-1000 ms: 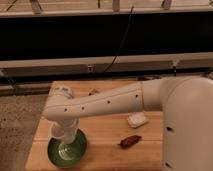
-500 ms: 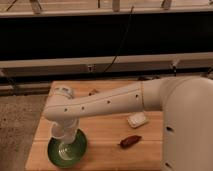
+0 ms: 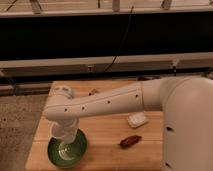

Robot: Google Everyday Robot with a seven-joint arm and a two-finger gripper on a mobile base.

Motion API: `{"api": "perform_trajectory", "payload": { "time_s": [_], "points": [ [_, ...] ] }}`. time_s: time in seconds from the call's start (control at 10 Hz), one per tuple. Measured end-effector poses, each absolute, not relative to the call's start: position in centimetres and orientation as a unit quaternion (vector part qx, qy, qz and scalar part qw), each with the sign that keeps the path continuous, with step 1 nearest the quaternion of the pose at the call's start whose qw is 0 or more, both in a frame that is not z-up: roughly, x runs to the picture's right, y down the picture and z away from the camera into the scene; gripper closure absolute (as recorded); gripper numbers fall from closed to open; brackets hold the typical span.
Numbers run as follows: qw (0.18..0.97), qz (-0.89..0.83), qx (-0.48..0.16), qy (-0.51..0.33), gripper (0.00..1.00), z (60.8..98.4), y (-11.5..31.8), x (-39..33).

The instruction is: Place the ceramic cup in the ceramic bowl

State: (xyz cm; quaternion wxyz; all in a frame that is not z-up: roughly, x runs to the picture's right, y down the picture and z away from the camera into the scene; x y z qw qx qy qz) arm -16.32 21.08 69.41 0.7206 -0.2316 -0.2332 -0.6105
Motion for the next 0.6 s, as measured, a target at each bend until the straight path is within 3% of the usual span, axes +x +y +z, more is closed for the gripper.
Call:
{"api": "perform_trajectory", "payload": {
  "time_s": [0.6],
  "points": [
    [0.719,-0.613,-0.231,-0.233,0.91,69.50,21.03,-16.19]
  ]
}}
